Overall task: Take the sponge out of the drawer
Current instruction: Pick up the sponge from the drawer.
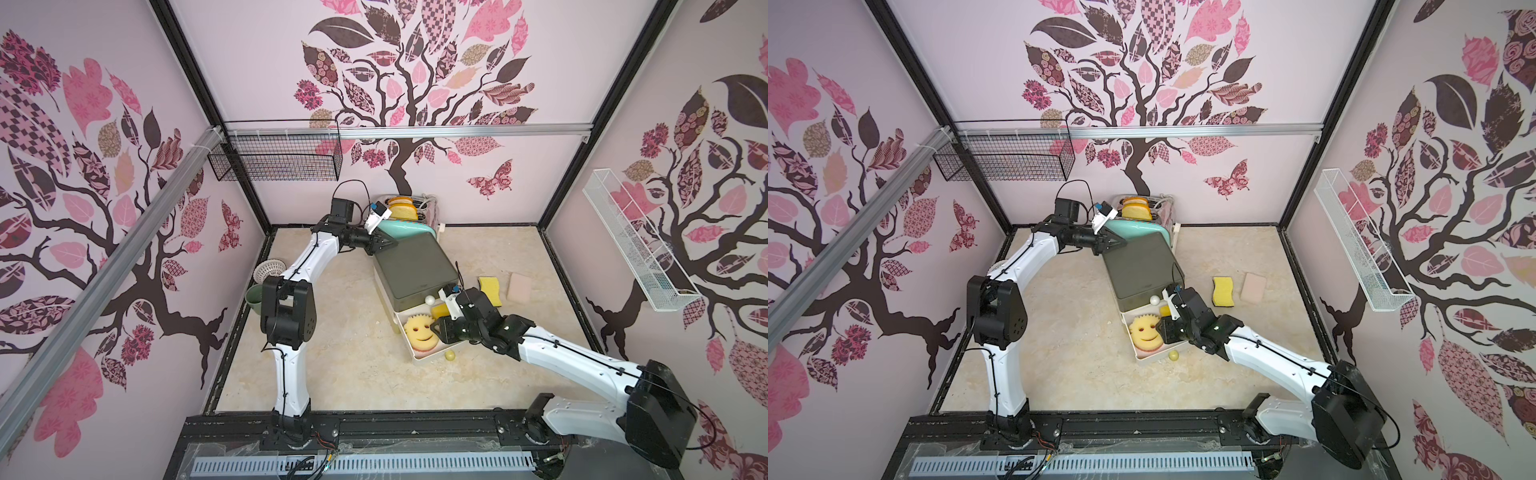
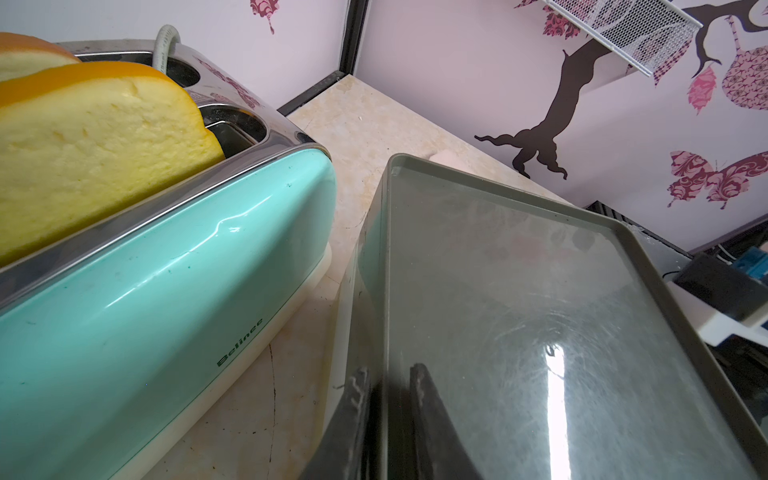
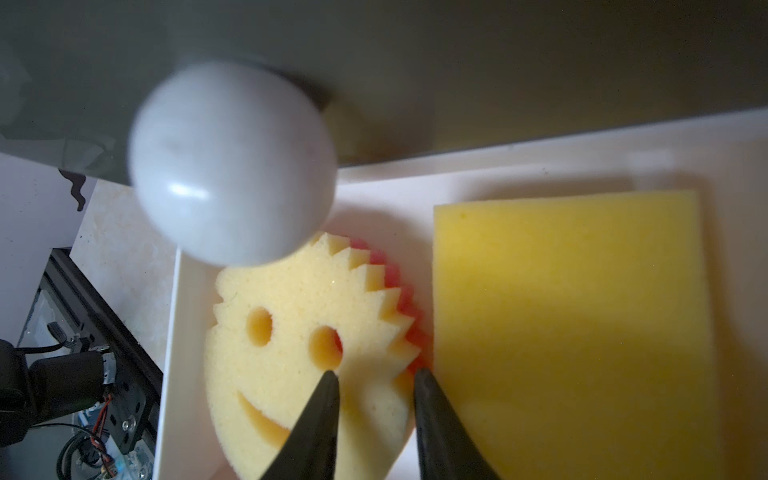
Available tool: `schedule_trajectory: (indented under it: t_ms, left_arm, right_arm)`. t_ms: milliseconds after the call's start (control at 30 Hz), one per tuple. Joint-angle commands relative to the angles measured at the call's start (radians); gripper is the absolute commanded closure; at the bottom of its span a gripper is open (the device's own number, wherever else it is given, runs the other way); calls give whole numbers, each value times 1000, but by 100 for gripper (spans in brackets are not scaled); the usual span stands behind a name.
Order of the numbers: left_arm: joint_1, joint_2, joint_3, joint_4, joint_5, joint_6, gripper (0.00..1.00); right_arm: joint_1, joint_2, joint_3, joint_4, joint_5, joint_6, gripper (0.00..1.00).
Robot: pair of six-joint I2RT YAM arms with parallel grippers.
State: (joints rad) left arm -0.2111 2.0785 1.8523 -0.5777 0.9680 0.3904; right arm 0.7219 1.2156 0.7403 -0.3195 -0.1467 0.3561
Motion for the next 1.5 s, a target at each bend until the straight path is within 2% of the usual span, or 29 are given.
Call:
schedule_trajectory:
  t_ms: [0, 133, 367, 833, 1000, 1200, 1367, 1467]
  left_arm:
    - [-1, 76, -27, -88, -38, 27, 80]
    - [0, 75, -28, -88, -37, 27, 80]
    - [2, 78, -28, -88, -35, 25, 79]
    - [0, 88, -27, -83, -35, 22, 79]
    - [2, 91, -28, -88, -39, 26, 80]
    - [0, 95, -27, -82, -32, 21, 79]
    - [0, 96, -27, -84, -32, 22, 79]
    - [0, 97, -27, -84, -31, 22, 79]
  right_arm:
    - [-4, 3, -8, 15, -14, 7, 70]
    - [-4, 1, -20, 18, -14, 13, 77]
    - [-4, -18, 4, -5, -1, 5, 100]
    - [-4, -189, 163, -237, 50, -43, 100]
    - [-13, -270, 247, -403, 141, -94, 100]
    - [-185, -384, 258, -501, 119, -136, 100]
    - [-399, -371, 261, -476, -5, -193, 100]
    - [-558, -320, 237, -386, -110, -200, 100]
